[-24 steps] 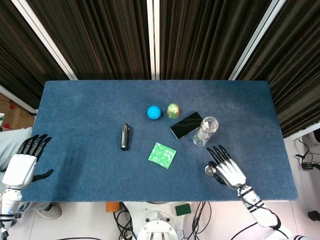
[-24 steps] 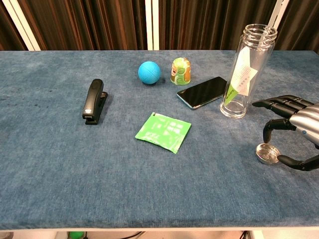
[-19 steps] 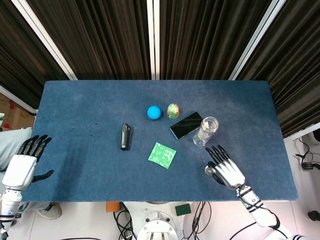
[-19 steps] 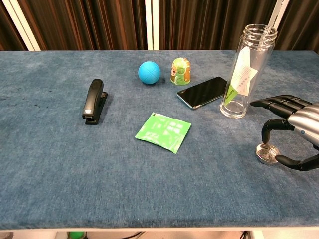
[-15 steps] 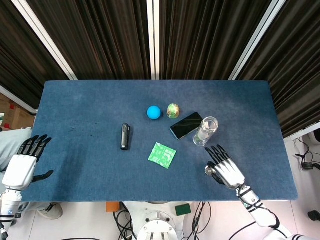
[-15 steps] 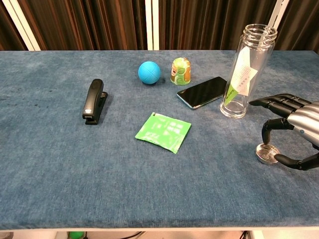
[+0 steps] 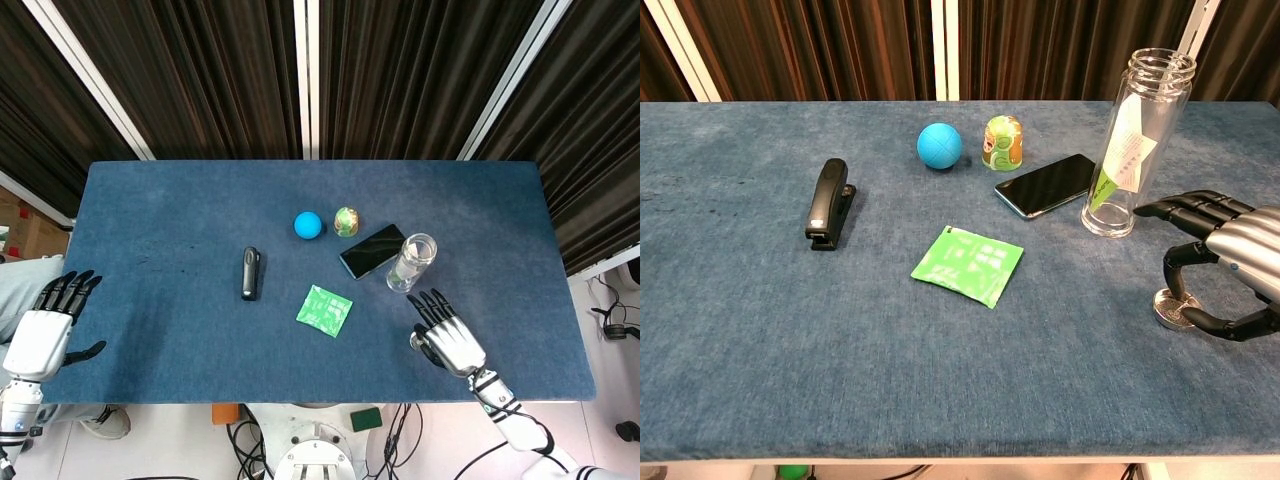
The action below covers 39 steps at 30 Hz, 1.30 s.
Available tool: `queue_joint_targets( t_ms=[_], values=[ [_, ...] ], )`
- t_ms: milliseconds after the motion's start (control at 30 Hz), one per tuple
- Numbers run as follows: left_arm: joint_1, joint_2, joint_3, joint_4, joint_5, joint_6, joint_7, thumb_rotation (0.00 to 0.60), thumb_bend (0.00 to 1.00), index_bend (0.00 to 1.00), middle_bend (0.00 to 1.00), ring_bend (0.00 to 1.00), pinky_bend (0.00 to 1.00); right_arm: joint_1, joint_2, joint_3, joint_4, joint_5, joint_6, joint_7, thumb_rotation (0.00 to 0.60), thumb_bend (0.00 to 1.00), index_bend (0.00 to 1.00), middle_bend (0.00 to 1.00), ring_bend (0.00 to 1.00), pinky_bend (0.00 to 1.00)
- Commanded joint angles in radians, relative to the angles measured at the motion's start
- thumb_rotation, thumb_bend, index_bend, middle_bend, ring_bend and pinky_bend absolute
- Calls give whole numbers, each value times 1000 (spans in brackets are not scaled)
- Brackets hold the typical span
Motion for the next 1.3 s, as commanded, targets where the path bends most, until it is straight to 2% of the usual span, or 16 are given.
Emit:
queue_joint_targets(
  t_ms=[33,500,700,867,1033,1300],
  values=[
    [0,-1,0,1,0,-2,-1,600,32,101,83,51,120,2,-2,0,2,2,-1,-1,600,378,585,36,0,0],
    [0,-2,0,11,-6,-7,-14,600,32,101,83,51,120,4,-8,-1,8,9,5,0,600,420,630,41,0,0],
    [0,-1,0,14,-7,-7,-18,600,31,101,83,51,120,0,10,2,-13,-6,49,11,600,428,643,45,0,0],
    [0,3,-1,10,-5,-4,-18,600,32,101,83,51,120,3,87,20,-129,-42,118,-2,600,428,645,44,0,0],
    [-1,2,0,10,-3,-6,-23,600,31,101,83,51,120,20,219,58,-339,-71,154,-68,600,428,649,41,0,0],
    [-6,-5,3,18,0,-14,-32,600,32,101,83,51,121,78,411,185,-630,15,90,-192,600,428,659,41,0,0]
  ],
)
